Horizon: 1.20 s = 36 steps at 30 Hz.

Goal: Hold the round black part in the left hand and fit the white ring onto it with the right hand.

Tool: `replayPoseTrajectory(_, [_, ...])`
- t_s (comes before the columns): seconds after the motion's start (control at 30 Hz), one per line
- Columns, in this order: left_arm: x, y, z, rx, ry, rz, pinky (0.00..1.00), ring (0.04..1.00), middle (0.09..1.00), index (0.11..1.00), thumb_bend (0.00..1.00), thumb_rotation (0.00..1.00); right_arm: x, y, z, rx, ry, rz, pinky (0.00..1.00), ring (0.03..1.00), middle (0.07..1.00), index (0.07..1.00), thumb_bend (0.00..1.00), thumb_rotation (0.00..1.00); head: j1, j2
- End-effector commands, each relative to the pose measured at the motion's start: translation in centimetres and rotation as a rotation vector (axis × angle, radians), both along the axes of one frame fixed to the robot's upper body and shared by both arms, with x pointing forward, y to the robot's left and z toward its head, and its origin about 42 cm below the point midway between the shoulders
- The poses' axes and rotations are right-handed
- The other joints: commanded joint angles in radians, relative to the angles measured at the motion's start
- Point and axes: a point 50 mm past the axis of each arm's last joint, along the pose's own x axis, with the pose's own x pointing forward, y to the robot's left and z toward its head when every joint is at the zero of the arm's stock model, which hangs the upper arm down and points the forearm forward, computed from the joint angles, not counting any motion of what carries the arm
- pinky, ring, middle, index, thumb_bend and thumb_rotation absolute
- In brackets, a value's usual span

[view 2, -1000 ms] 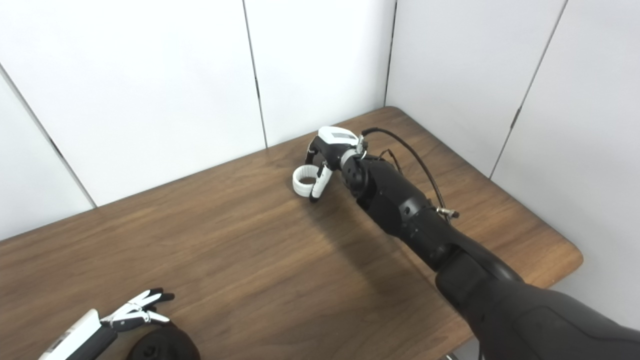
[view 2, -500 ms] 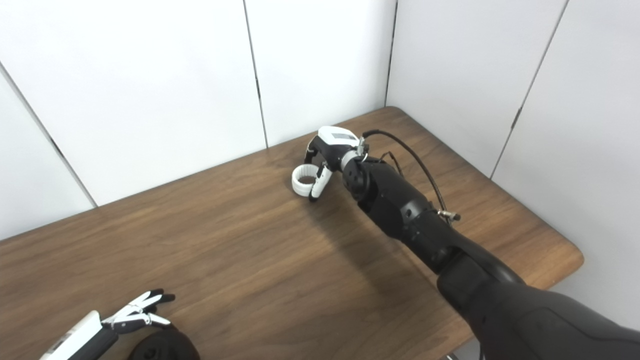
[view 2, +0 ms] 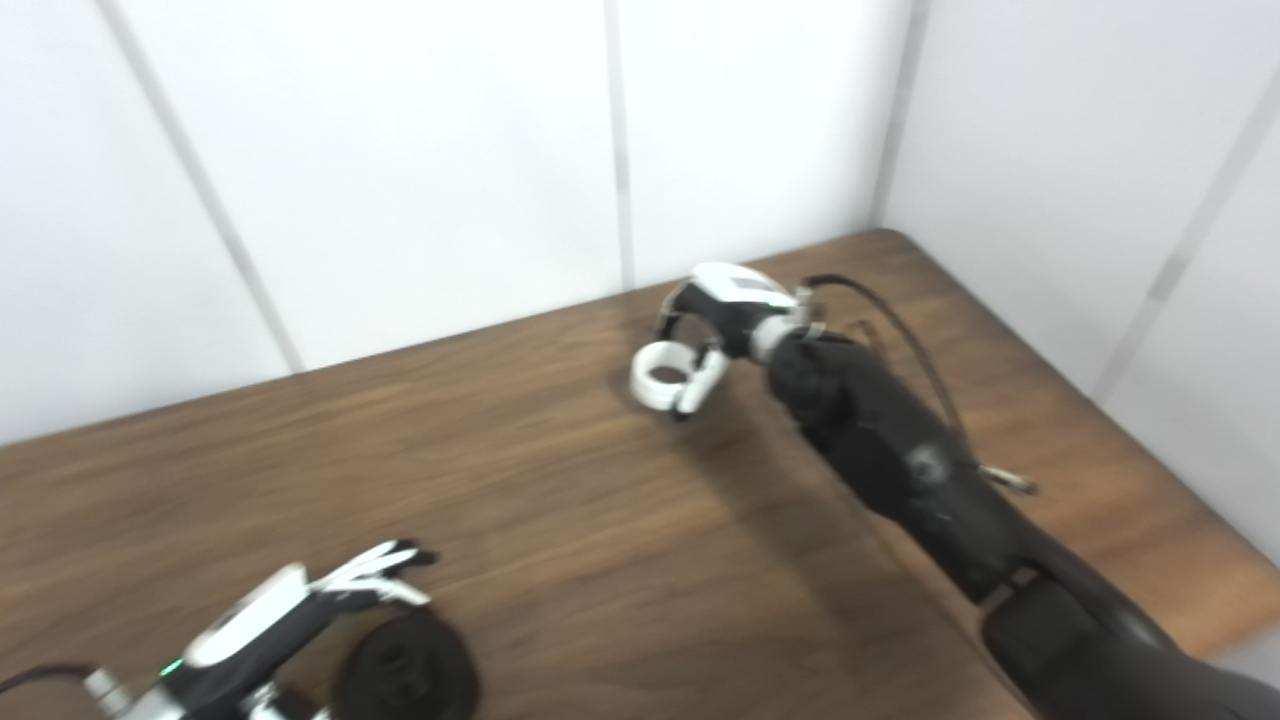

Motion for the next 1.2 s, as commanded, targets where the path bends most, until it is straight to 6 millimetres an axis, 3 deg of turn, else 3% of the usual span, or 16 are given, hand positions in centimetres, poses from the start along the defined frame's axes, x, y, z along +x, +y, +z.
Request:
replayPoseTrajectory(0.0, [0.2,-0.6,-0.3,0.060,0.021,-0.013,0.86,0.989,0.934,0.489,0.52,0.07,0.3,-0.4,3.6,-0.008,-0.100,0.044,0.83,0.857,0.806,0.483,0.52,0.13,0.023,0.006])
replayPoseTrajectory(0.73, [0.8,-2.9,-0.7,0.065,0.017,0.010,0.86,0.997,0.940,0.487,0.52,0.07,-3.2,2.5,7.3,-0.004,-0.160,0.319,0.78,0.827,0.797,0.482,0.52,0.13,0.200,0.062])
replayPoseTrajectory(1.17, [1.1,-3.3,-0.8,0.060,0.005,0.019,0.81,0.986,0.934,0.487,0.52,0.08,-6.4,5.2,8.4,0.042,-0.142,0.459,0.79,0.852,0.816,0.482,0.52,0.13,0.235,0.072])
